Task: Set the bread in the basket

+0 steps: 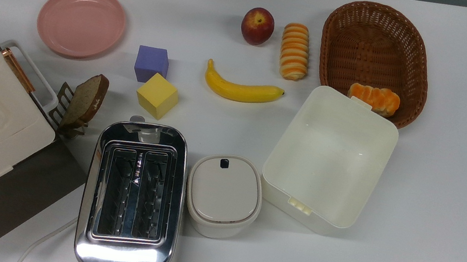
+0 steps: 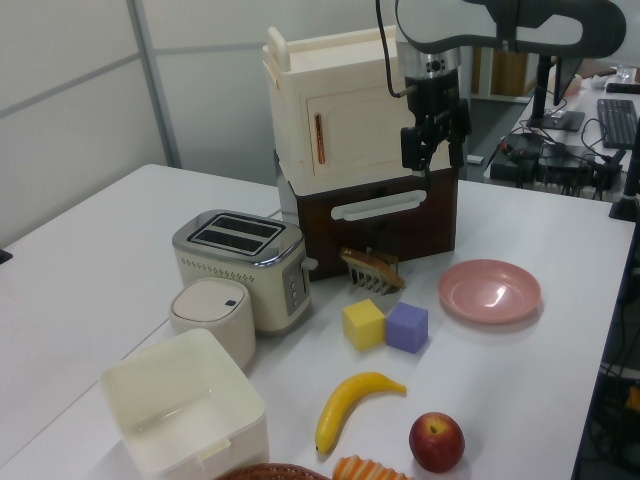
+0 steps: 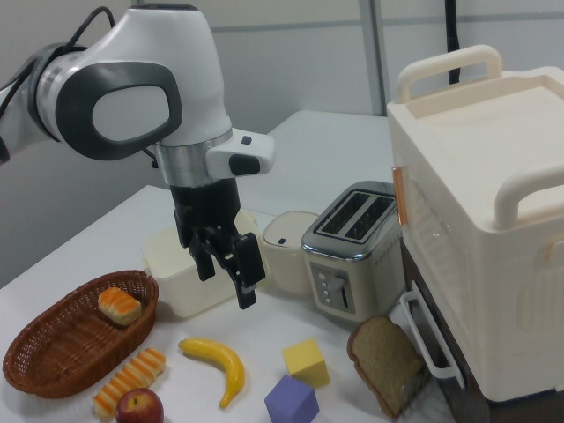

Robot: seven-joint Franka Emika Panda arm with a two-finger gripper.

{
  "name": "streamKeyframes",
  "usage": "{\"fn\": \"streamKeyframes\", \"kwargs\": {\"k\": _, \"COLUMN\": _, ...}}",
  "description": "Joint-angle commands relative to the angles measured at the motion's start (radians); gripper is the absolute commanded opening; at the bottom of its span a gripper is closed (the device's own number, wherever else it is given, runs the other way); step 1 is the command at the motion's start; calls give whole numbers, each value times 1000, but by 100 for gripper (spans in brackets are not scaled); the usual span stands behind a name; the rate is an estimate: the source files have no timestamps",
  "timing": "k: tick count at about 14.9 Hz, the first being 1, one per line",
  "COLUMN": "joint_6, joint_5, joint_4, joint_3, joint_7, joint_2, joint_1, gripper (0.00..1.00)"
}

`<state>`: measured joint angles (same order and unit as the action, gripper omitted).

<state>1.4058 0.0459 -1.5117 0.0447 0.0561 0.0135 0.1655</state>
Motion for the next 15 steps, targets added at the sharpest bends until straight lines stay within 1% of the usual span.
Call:
{"fn": "streamKeyframes", "kwargs": {"k": 1, "joint_6": -14, "joint_5": 6, "joint_4": -10, "joint_3": 14, "joint_7": 19, "joint_2": -13, "joint_1": -27, "gripper": 100}}
{"fn": "streamKeyframes", "kwargs": {"k": 3, "joint_6": -14, "joint_5": 5, "joint_4": -10, "joint_3": 120, "joint_7": 19, "joint_2": -13, "joint_1": -125, "gripper": 100}}
{"fn": "streamKeyframes", "kwargs": {"k": 4, "joint_6": -14, "joint_5": 3, "joint_4": -10, "joint_3": 163, "joint_7": 19, "joint_2": -15, "joint_1": -162, "gripper": 100}}
{"fn": "streamKeyframes", "kwargs": {"k": 5, "joint_6": -14, "joint_5": -1, "joint_4": -10, "joint_3": 178, "joint_7": 21, "joint_2": -15, "joint_1": -172, "gripper": 100}}
{"fn": "streamKeyframes", "kwargs": {"k": 11, "joint_6": -11, "joint_5": -8, "joint_4": -9, "joint_3": 187, "joint_7": 21, "joint_2": -15, "joint_1": -170, "gripper": 100}}
{"fn": "streamKeyframes", "kwargs": {"k": 15, "joint_6": -11, "joint_5": 0, "joint_4": -16, "joint_3": 178, "joint_7": 21, "joint_2": -13, "joint_1": -179, "gripper": 100}}
